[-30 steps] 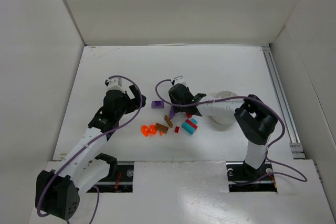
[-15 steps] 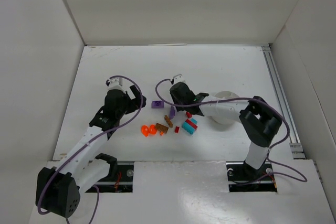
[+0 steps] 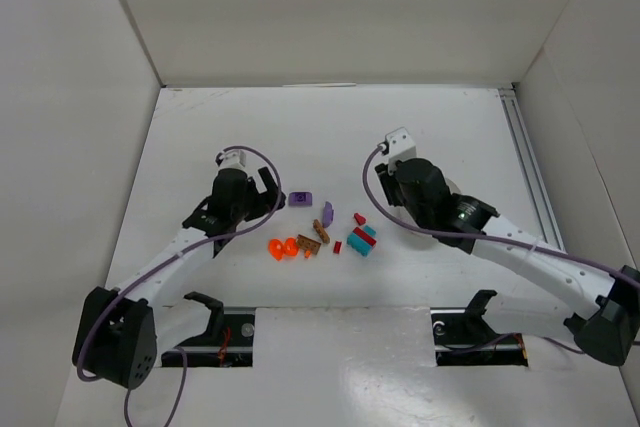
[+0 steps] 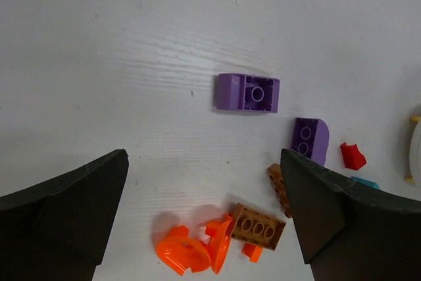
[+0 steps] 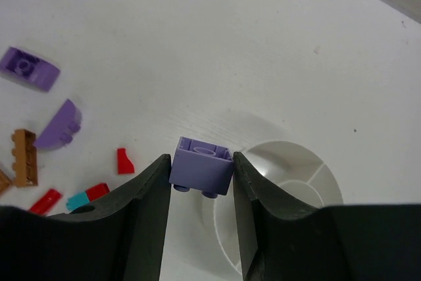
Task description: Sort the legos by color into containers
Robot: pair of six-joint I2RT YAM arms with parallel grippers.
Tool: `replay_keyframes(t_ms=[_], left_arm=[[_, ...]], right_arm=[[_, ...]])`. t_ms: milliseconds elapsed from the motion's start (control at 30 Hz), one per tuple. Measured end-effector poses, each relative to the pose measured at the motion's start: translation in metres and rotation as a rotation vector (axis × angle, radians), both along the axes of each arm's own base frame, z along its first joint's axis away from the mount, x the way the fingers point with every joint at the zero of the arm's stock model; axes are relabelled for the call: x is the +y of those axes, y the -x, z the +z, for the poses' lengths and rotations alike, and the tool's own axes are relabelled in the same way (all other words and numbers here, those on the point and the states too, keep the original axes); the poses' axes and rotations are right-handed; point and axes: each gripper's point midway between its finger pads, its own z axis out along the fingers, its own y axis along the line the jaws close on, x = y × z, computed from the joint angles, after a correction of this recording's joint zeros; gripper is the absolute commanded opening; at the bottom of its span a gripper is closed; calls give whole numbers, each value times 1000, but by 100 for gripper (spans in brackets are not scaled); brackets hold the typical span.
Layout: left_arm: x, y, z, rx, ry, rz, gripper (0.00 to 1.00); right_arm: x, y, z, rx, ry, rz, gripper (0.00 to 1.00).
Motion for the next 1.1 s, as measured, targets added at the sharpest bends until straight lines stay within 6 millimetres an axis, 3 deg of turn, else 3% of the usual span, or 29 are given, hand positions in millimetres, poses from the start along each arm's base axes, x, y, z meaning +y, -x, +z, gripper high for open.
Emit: replay_keyframes(t_ms=[333, 533, 733, 933, 1100], left_arm=[[-47, -5, -14, 57, -65, -110, 100], [-50, -16, -21, 79, -98, -91, 100], [-50, -26, -25, 93, -125, -64, 100], [-54, -29, -29, 107, -133, -54, 100], [-55, -31, -37, 129, -154, -50, 100]], right_arm=[[-41, 15, -38, 105, 159, -47, 19], [-62, 11, -53, 152, 209, -109, 21], [-69, 10, -65, 185, 236, -128, 25], [-70, 11, -67, 191, 229, -136, 43], [-73, 14, -75, 208, 236, -143, 52]])
